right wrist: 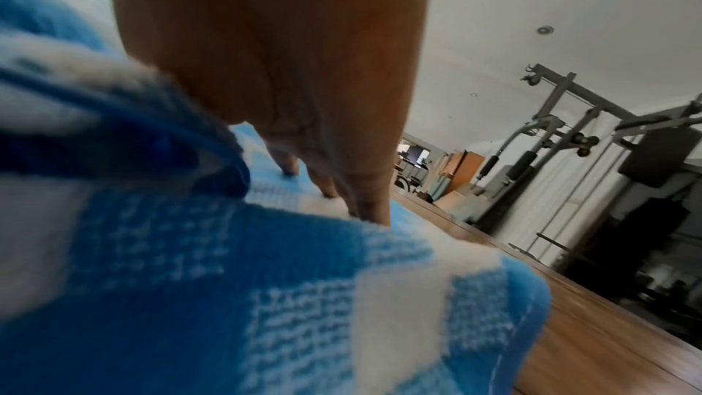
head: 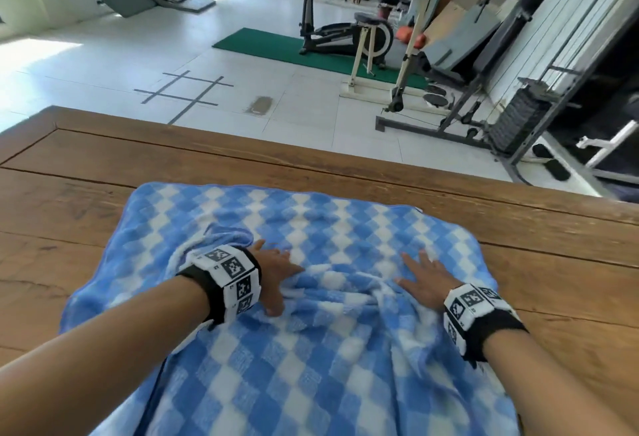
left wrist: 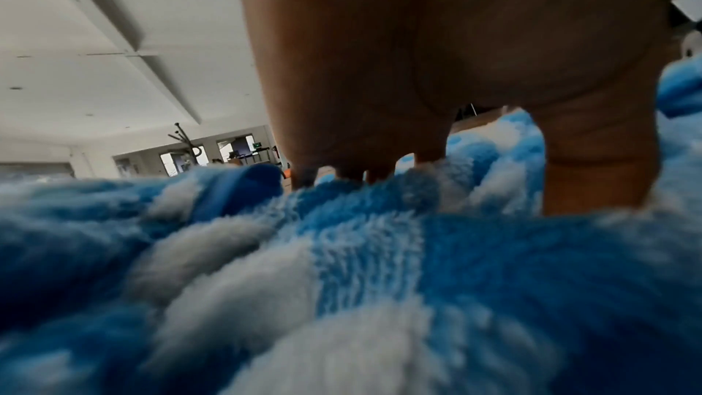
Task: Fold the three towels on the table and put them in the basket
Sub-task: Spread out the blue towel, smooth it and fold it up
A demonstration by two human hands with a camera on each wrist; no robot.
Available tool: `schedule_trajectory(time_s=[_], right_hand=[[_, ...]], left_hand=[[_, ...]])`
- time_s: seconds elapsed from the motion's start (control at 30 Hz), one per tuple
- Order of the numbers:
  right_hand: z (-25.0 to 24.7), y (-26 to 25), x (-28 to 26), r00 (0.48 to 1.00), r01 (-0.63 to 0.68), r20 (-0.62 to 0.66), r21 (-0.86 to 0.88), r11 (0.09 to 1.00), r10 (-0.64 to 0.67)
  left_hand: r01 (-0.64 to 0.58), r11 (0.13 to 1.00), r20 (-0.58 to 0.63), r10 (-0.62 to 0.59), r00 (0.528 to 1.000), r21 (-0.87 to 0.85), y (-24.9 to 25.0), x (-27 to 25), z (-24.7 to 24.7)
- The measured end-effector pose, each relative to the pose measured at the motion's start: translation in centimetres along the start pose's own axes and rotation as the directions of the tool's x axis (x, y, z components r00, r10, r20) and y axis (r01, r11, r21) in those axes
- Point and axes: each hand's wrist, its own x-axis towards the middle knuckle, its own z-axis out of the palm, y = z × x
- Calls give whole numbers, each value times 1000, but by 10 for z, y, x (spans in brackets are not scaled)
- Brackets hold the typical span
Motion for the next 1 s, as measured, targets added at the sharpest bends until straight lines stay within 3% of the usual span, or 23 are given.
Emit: schedule_trajectory(time_s=[0.1,0.2,0.3,0.37,0.5,0.6,0.67,0.73,0.77,0.83,0.9,0.97,1.0], right_hand=[[-6,-2,-7,999,24,-41,12,1000,-24],[-14,-26,-33,977,198,-92,31,980,-194],[-19,-49,-64,933,355,-66,-1,935,-355],[-23,-53,-75,922,367,-94,-92,925,-375],[-7,-48,-93,931,311,-152,-145,939,-332],[16,-45,-109,934,250,-215,-179,952,-285],[20,-45,-123,884,272,-356,-131,953,-302],[11,-46,-142,801,300,-505,-127,946,-321],[7,-45,-151,776,326,-529,-128,937,-343],[-2,-43,-171,789,408,-456,-112,906,-412],[-8,-40,-195,868,455,-196,-57,889,-457],[-3,-40,-217,864,504,43,-81,860,-502],[2,-43,-229,864,504,90,-128,854,-496]], left_hand=[[10,1000,-40,-11,999,-13,7,0,5],[-36,998,-196,25,980,-54,2,-9,6],[-56,997,-355,31,934,-60,7,-24,9],[-38,997,-422,8,906,-64,12,-38,10],[71,996,-319,-84,944,-52,7,-67,29],[178,984,-346,-172,922,-16,8,-92,43],[168,986,-416,-143,898,24,17,-113,46],[148,987,-465,-102,880,64,22,-133,52],[132,990,-501,-89,861,52,21,-141,57],[63,997,-447,-34,894,49,28,-163,55],[32,999,-298,-36,954,-18,41,-189,50],[14,983,-147,-41,988,-182,54,-208,55],[15,970,-89,-38,995,-243,62,-218,59]])
